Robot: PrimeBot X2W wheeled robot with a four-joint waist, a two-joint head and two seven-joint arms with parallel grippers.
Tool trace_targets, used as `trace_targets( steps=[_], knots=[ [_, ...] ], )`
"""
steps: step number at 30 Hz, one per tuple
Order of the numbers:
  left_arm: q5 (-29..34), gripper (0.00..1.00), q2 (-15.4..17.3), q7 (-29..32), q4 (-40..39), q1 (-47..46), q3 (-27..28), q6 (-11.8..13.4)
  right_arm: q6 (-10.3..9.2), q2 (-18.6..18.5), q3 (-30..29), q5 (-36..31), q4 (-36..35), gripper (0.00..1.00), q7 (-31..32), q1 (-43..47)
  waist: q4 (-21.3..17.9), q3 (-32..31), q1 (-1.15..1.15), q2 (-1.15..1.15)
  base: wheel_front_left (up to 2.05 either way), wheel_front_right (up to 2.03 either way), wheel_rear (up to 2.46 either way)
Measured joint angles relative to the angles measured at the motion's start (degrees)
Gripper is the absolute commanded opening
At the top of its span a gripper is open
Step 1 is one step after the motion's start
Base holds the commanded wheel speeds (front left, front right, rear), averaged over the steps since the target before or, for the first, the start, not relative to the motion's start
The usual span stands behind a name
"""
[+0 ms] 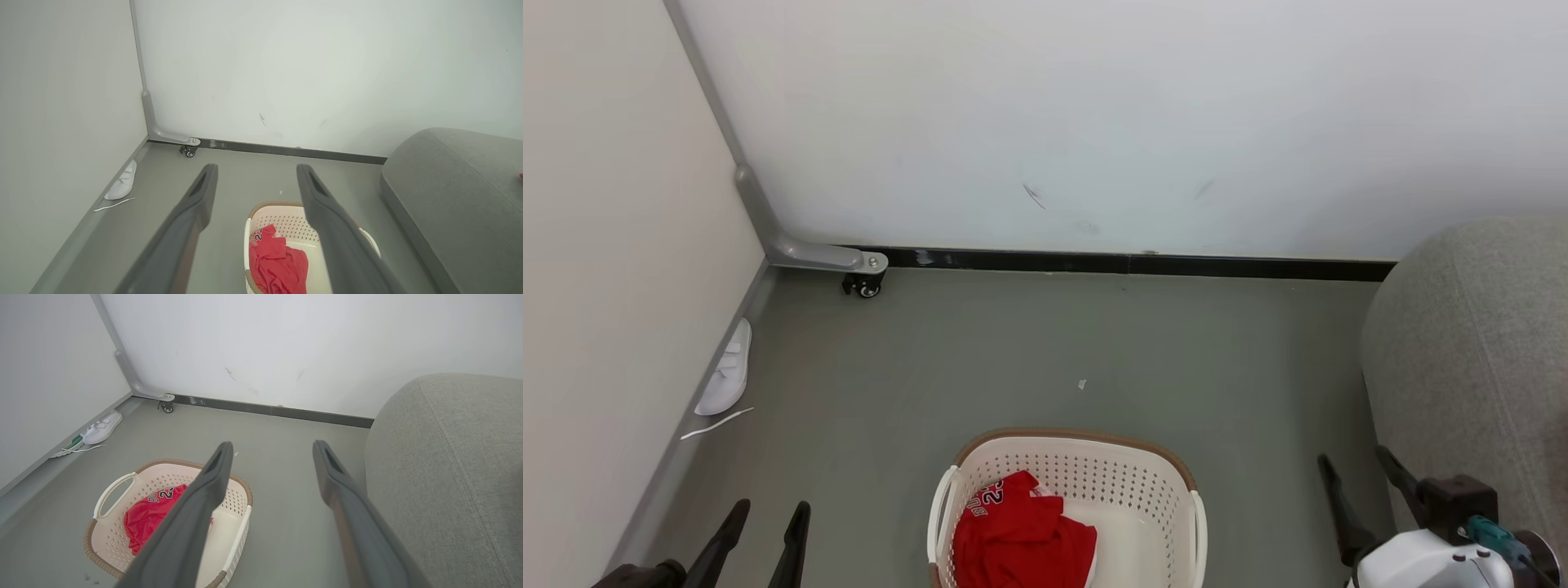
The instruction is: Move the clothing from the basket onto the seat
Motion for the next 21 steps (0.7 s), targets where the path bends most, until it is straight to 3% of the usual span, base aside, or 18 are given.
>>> trace_targets(
  steps=[21],
  knots=[
    [0.0, 1.00, -0.1, 0.0, 2.6, -1.1, -0.1, -0.6, 0.00, 0.2, -0.8, 0.0, -2.4, 1.00, -0.1, 1.5, 1.1, -0.1, 0.00, 0.00, 0.00, 0.00, 0.00]
  ],
)
